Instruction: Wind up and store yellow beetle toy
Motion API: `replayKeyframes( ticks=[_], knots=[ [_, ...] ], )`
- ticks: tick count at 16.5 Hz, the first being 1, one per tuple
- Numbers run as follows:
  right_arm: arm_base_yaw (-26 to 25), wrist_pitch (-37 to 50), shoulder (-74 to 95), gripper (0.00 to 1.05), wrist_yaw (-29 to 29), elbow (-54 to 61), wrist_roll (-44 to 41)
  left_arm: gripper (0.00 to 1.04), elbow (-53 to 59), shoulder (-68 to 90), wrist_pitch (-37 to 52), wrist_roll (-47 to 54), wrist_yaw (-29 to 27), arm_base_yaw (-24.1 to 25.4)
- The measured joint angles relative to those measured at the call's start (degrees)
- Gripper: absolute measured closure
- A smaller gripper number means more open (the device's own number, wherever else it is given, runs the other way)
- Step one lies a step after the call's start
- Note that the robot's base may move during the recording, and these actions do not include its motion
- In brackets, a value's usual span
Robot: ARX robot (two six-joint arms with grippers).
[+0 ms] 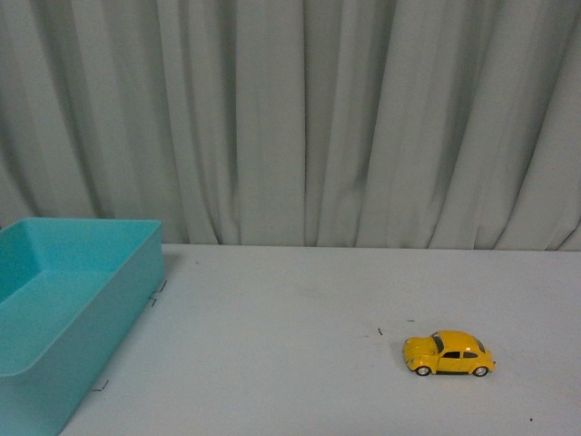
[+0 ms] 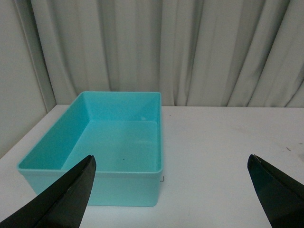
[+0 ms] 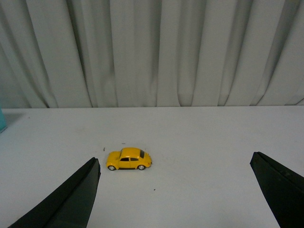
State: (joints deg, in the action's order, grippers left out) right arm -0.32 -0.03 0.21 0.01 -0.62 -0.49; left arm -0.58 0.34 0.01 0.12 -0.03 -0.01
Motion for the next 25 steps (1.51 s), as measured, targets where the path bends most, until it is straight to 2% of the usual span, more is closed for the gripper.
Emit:
replayKeyframes(
  ticks=[25],
  knots=[
    [0.0,-0.2,0.0,0.07,0.0,0.0,0.0,0.07,0.0,0.0,-0.1,0.0,0.0,0.0]
  ],
)
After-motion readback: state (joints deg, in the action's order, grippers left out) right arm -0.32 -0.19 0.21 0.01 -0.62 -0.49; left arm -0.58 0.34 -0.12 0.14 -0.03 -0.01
